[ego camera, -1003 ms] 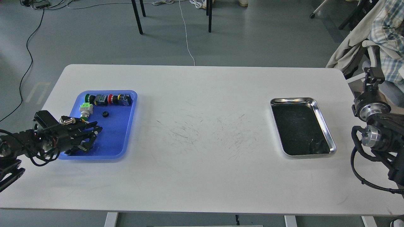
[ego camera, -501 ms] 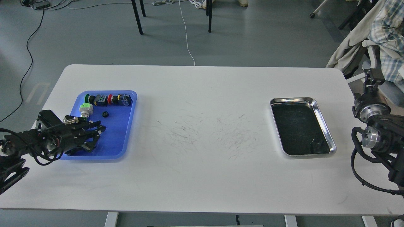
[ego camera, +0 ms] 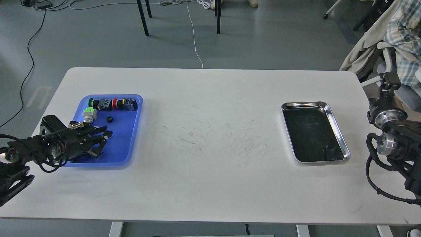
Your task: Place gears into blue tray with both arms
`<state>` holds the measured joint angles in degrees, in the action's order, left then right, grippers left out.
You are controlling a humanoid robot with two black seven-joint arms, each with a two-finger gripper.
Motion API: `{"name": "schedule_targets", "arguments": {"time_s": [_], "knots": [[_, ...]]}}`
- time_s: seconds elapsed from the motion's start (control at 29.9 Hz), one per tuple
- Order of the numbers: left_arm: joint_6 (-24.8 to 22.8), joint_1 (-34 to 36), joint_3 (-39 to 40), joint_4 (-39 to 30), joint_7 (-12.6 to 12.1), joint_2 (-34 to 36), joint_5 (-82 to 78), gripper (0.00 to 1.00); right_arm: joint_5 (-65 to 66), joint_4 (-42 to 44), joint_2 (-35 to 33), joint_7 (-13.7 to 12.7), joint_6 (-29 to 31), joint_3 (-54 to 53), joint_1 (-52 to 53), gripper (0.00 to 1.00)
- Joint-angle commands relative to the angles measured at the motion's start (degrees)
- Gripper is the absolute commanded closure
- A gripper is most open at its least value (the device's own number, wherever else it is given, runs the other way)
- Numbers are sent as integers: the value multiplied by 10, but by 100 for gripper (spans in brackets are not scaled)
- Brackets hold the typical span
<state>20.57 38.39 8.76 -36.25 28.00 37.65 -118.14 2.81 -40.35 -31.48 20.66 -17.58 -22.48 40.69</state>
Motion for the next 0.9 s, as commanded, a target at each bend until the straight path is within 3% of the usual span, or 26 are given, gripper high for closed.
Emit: {"name": "schedule_targets", "arguments": {"time_s": [0.0, 0.23, 0.57, 0.87], "knots": [[0, -1, 0, 4, 0, 1, 2, 74, 0, 0, 0, 1, 0, 0, 0, 5], [0, -1, -1, 9, 0, 1, 3, 70, 0, 0, 0, 1, 0, 1, 0, 5], [0, 1, 0, 9, 0, 4, 66, 50, 4, -3, -2, 4, 0, 2, -4, 5], [-7, 17, 3, 11, 0, 6, 196, 39, 36, -6, -8, 4, -3, 2, -4, 4]]}}
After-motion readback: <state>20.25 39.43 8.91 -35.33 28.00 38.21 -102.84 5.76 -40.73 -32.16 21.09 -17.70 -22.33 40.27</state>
